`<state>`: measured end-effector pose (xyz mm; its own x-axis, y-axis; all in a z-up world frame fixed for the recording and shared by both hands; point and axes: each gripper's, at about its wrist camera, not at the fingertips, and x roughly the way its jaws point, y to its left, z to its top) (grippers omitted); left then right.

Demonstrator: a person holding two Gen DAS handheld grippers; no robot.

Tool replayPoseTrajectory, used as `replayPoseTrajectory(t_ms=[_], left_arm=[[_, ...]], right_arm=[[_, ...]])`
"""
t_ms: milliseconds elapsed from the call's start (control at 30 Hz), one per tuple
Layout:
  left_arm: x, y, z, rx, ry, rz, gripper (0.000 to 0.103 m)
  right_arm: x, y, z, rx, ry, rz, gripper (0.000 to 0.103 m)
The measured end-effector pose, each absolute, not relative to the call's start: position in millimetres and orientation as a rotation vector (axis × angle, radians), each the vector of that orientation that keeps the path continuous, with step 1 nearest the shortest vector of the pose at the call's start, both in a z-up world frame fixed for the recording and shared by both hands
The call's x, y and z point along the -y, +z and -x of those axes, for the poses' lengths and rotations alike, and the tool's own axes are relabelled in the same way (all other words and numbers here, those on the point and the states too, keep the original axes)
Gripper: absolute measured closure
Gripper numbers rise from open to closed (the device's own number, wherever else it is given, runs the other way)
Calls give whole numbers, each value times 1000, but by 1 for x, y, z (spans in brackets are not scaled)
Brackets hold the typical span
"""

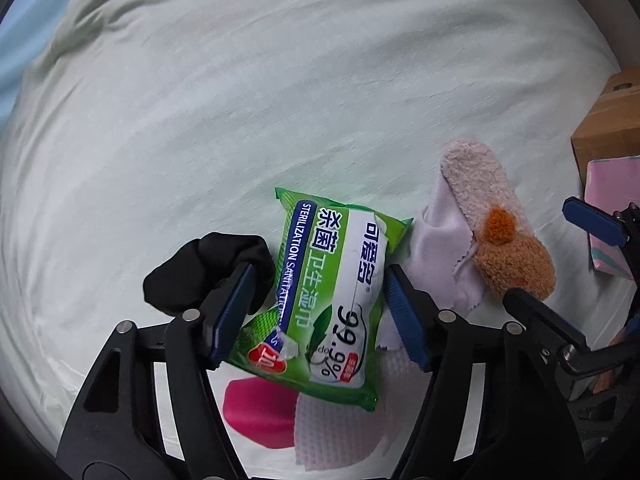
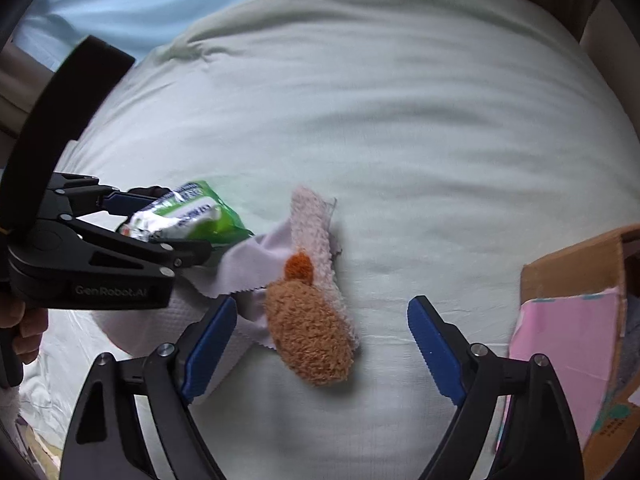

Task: Organize soft objects
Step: 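Grasp the green wipe pack with left tool while right tool grasps the brown plush, then lift and carry the wipe pack and brown plush with both tools over the box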

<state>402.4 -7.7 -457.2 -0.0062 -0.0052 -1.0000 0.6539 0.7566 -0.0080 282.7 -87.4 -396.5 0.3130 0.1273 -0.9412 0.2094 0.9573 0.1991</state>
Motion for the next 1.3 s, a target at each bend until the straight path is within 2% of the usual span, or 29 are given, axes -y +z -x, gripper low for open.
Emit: replayPoseTrajectory(t_ms=[33,100,167,233,267,667,1300], left_arm=[[9,-460,-402,-1504,-561,-556,47],[9,-462,-402,-1509,-564,-543,49],[9,-462,-403,-1508,-570,-519,58],[6,-460,-404,-1505,-570,-511,61],[6,-458,-404,-1500,-571,-510,62],[-22,-398,-386,-1398,-560,-451,64],[-54,-250,-307,-1213,-524,-328,65]], right_arm=[[88,-401,-284,-1271,-45,-309,29],[86,-409,-285,-1295,-30,-294,36],[85,-413,-286,-1309,-10,-282,45],[81,-413,-286,-1301,25,-281,61],[78,-410,-286,-1298,32,-262,65],[73,-367,-263,-1222,11,-256,69],[68,-246,-178,-1047,-17,-282,69]])
